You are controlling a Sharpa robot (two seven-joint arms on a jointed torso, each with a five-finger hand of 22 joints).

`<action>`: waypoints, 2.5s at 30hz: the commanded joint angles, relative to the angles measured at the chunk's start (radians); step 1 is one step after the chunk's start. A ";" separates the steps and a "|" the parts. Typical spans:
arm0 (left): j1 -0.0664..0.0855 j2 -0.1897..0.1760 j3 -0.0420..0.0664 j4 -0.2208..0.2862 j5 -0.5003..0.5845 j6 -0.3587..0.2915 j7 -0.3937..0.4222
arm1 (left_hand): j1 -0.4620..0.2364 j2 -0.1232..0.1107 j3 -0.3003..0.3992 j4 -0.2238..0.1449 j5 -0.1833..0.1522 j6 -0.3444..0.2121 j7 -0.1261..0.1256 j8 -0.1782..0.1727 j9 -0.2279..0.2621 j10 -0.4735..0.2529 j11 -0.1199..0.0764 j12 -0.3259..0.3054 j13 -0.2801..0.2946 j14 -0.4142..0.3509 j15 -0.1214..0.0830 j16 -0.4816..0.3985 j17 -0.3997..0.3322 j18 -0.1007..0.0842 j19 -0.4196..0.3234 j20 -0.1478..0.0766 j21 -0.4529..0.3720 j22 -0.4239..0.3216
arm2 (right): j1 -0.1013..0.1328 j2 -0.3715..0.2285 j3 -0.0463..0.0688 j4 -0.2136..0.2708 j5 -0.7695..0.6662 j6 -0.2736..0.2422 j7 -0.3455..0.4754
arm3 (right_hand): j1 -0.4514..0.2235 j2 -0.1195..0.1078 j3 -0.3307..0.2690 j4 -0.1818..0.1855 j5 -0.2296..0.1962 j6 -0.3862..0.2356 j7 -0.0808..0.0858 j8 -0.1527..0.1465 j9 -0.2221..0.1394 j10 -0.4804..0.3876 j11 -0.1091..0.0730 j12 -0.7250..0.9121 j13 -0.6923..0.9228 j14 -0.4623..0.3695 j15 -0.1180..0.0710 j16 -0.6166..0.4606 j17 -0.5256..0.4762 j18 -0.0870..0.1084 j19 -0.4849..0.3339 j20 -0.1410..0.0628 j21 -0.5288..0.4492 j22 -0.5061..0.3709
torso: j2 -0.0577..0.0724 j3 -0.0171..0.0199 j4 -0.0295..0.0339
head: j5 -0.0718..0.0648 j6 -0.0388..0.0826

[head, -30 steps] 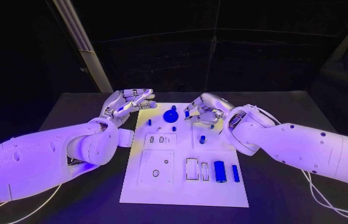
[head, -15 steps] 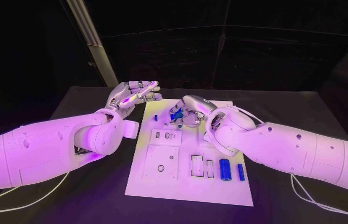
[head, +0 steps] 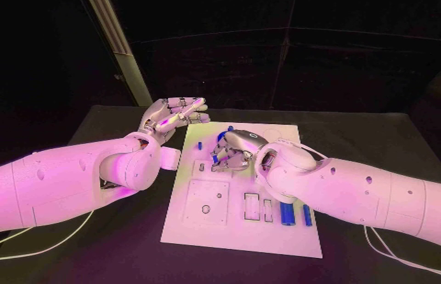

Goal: Assemble the parts on the task board

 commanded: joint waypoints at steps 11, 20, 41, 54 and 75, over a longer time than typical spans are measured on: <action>0.002 0.006 0.001 -0.003 0.001 0.014 0.008 | 0.000 0.010 -0.004 -0.003 0.000 0.006 -0.001 -0.004 -0.001 -0.004 -0.002 -0.005 -0.001 0.006 -0.001 -0.004 0.002 0.015 0.008 0.000 -0.005 -0.001 | -0.002 0.002 -0.006 -0.004 -0.057 0.086 -0.033 | -0.011 -0.001 0.015 0.009 0.005 0.036 -0.024 0.007 0.016 0.034 -0.003 -0.004 0.163 0.091 -0.003 -0.007 0.200 -0.003 -0.006 -0.002 -0.007 -0.004 | 0.000 -0.0003 -0.0008 | 0.002 -0.007; 0.002 0.007 0.001 -0.005 0.001 0.016 0.008 | 0.001 0.011 -0.005 -0.005 0.000 0.008 -0.002 -0.005 -0.001 -0.002 -0.003 -0.005 0.000 0.007 -0.002 -0.005 0.002 0.015 0.010 -0.001 -0.005 -0.002 | -0.003 0.003 -0.012 -0.015 -0.074 0.099 -0.041 | -0.013 -0.002 0.015 0.009 0.005 0.037 -0.025 0.007 0.016 0.034 -0.003 -0.005 0.162 0.091 -0.003 -0.008 0.199 -0.002 -0.008 -0.002 -0.008 -0.008 | 0.000 -0.0006 -0.0009 | 0.002 -0.010; 0.002 0.008 0.001 -0.008 0.001 0.017 0.005 | 0.002 0.011 -0.005 -0.006 0.000 0.008 -0.002 -0.005 -0.001 -0.002 -0.003 -0.006 0.000 0.008 -0.002 -0.006 0.002 0.015 0.010 -0.001 -0.005 -0.002 | -0.003 -0.006 -0.013 -0.017 -0.103 0.147 -0.064 | -0.026 -0.018 0.021 0.005 0.000 0.027 -0.020 -0.002 0.014 0.027 0.000 -0.016 0.155 0.090 -0.001 -0.011 0.194 0.000 -0.013 -0.001 -0.014 -0.018 | -0.001 -0.0010 -0.0004 | -0.003 -0.009; 0.001 0.009 0.001 -0.009 0.001 0.018 0.004 | 0.002 0.011 -0.005 -0.006 0.000 0.008 -0.002 -0.005 -0.001 -0.002 -0.003 -0.006 0.000 0.008 -0.002 -0.006 0.002 0.015 0.010 -0.001 -0.005 -0.002 | -0.003 -0.004 -0.013 -0.010 -0.129 0.157 -0.080 | -0.088 -0.070 -0.008 0.027 0.005 -0.008 -0.003 -0.026 0.004 0.002 0.015 -0.061 0.125 0.088 0.011 -0.016 0.185 0.003 -0.022 0.009 -0.025 -0.036 | -0.001 -0.0012 -0.0005 | -0.003 -0.011; 0.001 0.008 0.000 -0.010 0.001 0.020 0.000 | 0.002 0.012 -0.006 -0.007 0.000 0.008 -0.002 -0.006 -0.001 -0.002 -0.003 -0.007 -0.001 0.008 -0.002 -0.007 0.002 0.015 0.010 -0.001 -0.006 -0.003 | -0.003 -0.003 -0.013 -0.007 -0.140 0.100 -0.099 | -0.134 -0.108 -0.063 0.069 0.005 -0.067 0.010 -0.030 -0.011 -0.020 0.028 -0.098 0.098 0.086 0.022 -0.022 0.176 0.006 -0.029 0.020 -0.034 -0.051 | -0.001 -0.0011 -0.0006 | -0.004 -0.011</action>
